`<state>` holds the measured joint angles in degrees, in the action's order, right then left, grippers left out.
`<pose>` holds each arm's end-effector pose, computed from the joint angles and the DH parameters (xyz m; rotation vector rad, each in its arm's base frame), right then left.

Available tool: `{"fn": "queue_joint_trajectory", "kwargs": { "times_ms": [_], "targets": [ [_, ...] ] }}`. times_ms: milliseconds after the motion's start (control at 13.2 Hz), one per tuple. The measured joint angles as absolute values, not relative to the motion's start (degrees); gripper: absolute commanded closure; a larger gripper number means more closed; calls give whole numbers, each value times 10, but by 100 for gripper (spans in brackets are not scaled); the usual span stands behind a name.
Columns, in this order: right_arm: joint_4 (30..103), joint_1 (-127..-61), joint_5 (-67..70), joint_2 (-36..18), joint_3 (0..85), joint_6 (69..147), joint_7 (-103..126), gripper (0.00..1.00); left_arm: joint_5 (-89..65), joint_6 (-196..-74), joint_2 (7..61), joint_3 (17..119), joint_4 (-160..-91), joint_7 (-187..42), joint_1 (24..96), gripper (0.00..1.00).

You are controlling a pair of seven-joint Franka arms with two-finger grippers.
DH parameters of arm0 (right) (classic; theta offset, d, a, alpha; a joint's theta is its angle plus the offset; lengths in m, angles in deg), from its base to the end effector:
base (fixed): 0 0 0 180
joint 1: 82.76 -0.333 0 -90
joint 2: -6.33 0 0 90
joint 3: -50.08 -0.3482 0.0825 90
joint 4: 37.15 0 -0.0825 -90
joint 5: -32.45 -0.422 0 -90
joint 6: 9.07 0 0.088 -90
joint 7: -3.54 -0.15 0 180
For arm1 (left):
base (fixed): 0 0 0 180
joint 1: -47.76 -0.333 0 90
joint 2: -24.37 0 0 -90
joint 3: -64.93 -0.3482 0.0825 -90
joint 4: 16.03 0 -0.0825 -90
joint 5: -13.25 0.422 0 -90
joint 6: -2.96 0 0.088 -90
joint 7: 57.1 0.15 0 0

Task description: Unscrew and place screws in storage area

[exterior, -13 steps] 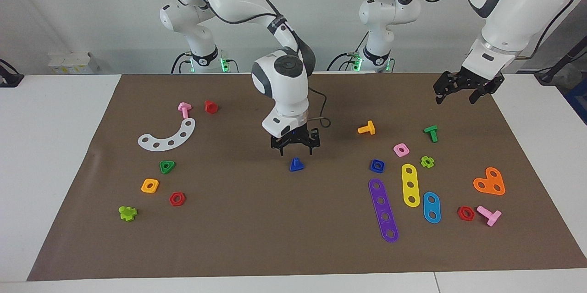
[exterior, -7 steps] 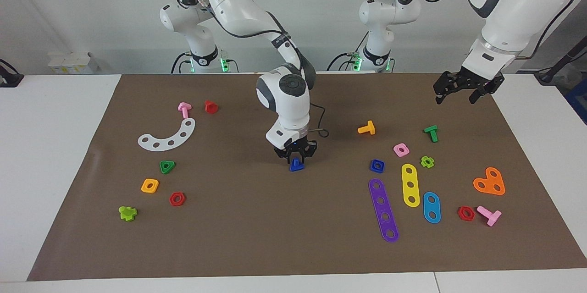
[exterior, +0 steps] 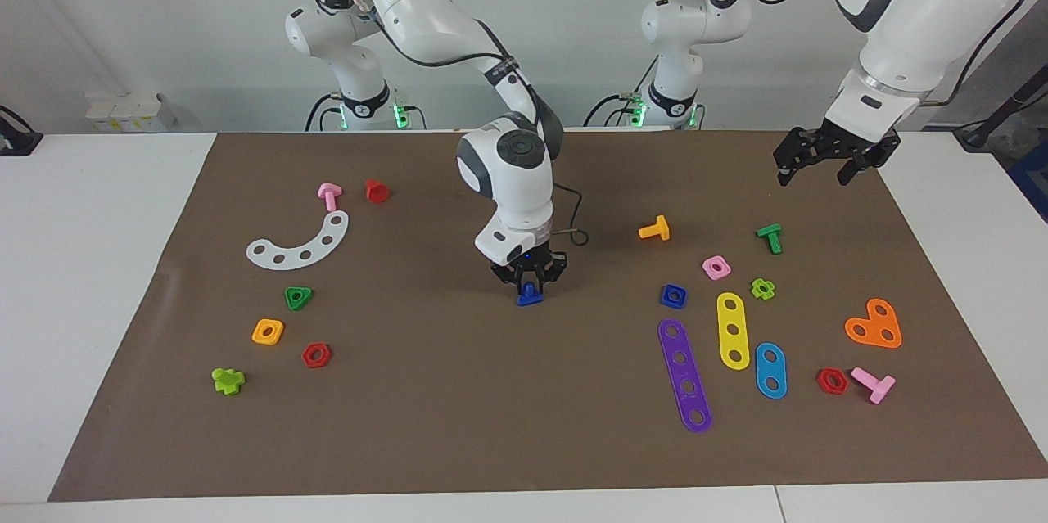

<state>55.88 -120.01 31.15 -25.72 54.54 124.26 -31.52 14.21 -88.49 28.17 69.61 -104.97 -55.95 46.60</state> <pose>0.6315 0.4159 0.2746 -3.0717 0.0601 -0.2056 0.6145 -0.0338 0.5854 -3.1270 0.1283 0.0345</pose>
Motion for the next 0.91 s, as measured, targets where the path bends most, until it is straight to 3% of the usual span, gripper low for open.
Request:
{"fn": "queue_joint_trajectory", "kwargs": {
  "times_ms": [76, 151, 605, 908],
  "targets": [
    [560, -1200, 312, -257, 545, 1243, -315, 74, 142, -885, 282, 696, -1050, -559, 466, 0],
    [561, -1200, 312, -257, 545, 1243, -315, 100, 142, -885, 282, 696, -1050, -559, 466, 0],
    [561, -1196, 312, -252, 550, 1243, -315, 100, 142, -885, 282, 696, -1050, -560, 466, 0],
    [565, -1128, 312, -182, 560, 1198, -257, 100, 142, -885, 282, 696, -1050, -560, 466, 0]
  ]
}}
